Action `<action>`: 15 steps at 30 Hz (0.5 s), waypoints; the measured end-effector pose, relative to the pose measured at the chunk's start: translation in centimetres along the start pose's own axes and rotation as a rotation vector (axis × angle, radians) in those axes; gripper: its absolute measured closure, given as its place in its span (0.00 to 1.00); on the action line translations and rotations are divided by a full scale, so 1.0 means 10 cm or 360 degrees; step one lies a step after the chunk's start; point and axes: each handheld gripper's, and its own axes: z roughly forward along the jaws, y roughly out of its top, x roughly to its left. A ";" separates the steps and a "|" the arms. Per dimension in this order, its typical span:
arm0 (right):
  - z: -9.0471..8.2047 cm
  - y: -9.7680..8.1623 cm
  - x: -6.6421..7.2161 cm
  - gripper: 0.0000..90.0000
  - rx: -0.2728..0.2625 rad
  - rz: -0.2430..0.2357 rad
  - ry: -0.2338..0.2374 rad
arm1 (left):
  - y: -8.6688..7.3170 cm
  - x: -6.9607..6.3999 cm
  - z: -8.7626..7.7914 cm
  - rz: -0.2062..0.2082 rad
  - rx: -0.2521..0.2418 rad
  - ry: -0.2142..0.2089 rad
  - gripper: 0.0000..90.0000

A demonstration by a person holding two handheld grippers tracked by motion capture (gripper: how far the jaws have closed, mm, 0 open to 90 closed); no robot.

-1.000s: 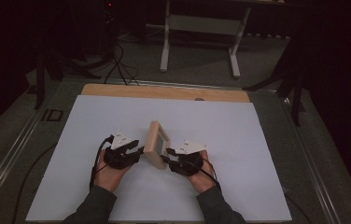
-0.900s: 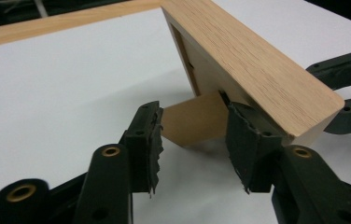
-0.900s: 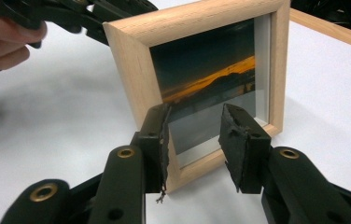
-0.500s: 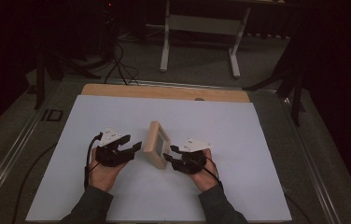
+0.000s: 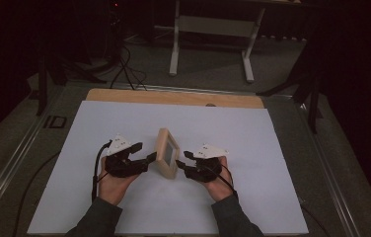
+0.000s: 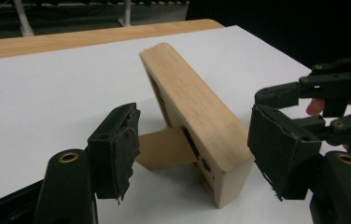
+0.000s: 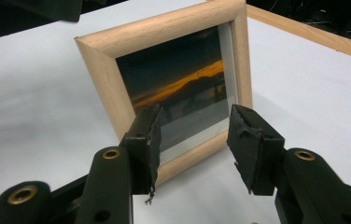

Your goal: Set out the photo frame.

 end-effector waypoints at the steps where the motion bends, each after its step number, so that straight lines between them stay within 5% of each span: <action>1: 0.00 0.00 -0.01 0.59 -0.0002 0.0003 0.0000 | 0.00 -0.01 0.02 0.0003 0.0007 -0.0001 0.37; 15: -0.05 0.02 -0.04 0.57 -0.0028 0.0014 -0.0014 | -0.03 -0.15 0.22 0.0022 0.0103 0.0001 0.36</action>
